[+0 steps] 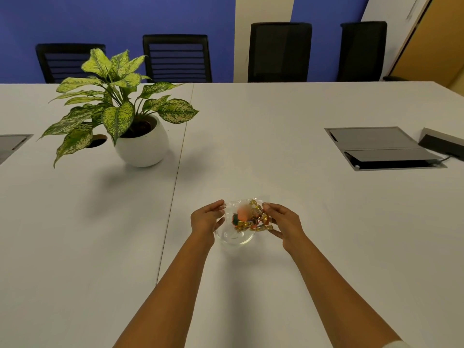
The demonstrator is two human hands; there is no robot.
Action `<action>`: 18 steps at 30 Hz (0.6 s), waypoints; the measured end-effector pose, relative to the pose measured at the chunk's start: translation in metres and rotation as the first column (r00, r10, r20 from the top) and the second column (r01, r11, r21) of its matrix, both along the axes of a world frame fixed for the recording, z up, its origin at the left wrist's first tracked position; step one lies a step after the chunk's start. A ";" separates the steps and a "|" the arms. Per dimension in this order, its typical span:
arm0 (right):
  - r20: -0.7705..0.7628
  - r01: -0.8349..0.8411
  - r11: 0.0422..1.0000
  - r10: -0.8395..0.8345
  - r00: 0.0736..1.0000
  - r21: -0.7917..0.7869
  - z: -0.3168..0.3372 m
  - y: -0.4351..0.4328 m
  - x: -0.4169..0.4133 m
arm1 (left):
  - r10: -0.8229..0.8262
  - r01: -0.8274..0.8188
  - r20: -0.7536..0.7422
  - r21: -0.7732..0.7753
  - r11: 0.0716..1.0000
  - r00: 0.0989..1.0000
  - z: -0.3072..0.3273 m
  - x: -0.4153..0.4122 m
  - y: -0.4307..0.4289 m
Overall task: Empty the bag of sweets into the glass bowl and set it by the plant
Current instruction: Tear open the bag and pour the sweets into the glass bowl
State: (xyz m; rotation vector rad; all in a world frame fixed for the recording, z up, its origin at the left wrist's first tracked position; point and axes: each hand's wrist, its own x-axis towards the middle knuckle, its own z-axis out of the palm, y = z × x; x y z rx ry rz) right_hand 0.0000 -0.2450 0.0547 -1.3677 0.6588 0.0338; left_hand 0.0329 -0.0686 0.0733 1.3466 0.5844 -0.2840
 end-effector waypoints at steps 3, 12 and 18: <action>0.043 -0.007 0.991 0.013 0.999 -0.134 0.002 0.001 0.004 | 0.002 -0.002 0.005 0.019 1.000 1.000 -0.002 0.001 0.001; 0.122 -0.093 0.885 0.166 0.979 -0.457 0.017 0.018 0.008 | 0.009 -0.008 -0.011 0.014 1.000 1.000 -0.010 -0.004 0.012; 0.121 -0.118 0.808 0.228 0.966 -0.577 0.029 0.024 0.011 | 0.017 -0.016 -0.025 0.013 1.000 1.000 -0.014 -0.003 0.015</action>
